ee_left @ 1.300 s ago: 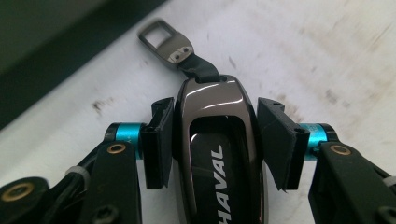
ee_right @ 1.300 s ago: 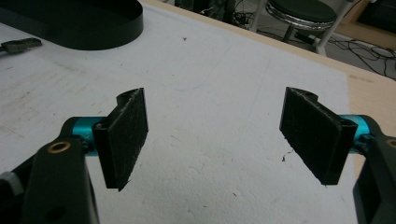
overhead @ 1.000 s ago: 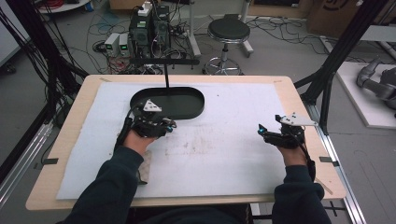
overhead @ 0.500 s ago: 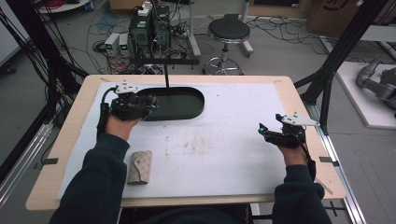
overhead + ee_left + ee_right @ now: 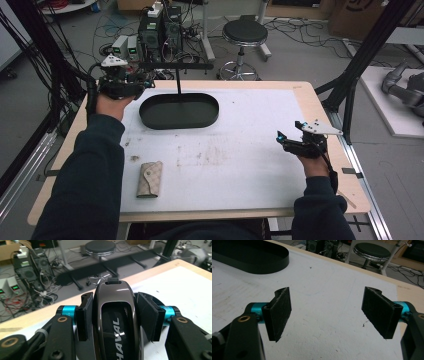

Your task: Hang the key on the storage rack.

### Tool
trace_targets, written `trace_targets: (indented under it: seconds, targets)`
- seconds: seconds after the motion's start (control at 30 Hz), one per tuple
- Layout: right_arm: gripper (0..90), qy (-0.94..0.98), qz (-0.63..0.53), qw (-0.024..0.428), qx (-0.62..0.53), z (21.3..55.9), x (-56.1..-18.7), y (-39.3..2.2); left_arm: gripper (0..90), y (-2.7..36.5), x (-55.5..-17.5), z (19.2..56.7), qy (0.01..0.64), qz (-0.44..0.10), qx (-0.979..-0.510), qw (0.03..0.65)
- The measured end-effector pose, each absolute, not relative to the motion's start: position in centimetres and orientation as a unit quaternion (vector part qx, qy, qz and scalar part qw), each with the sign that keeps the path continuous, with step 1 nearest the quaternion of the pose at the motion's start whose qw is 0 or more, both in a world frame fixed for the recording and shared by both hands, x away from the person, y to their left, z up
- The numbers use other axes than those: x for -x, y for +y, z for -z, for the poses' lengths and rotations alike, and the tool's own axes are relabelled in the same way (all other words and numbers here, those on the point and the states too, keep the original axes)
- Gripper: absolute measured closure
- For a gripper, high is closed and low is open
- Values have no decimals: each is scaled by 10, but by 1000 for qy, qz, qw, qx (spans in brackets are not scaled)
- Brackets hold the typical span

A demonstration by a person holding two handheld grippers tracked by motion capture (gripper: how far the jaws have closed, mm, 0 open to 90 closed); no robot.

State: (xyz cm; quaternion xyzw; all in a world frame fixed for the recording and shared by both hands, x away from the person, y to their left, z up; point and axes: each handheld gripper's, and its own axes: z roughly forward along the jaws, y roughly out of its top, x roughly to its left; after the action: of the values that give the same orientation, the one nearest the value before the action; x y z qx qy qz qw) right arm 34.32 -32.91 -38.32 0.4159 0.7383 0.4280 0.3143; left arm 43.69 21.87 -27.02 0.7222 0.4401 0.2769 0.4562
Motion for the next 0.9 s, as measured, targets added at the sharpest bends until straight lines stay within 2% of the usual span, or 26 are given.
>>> trace_targets:
  seconds: [0.67, 0.9]
  targets:
    - [243, 736, -432, 307, -422, 384, -341, -333, 486, 236, -468, 261, 467, -286, -694, 468]
    - [243, 737, -433, 306, -420, 385, -340, -332, 486, 244, -475, 272, 494, -278, -679, 466]
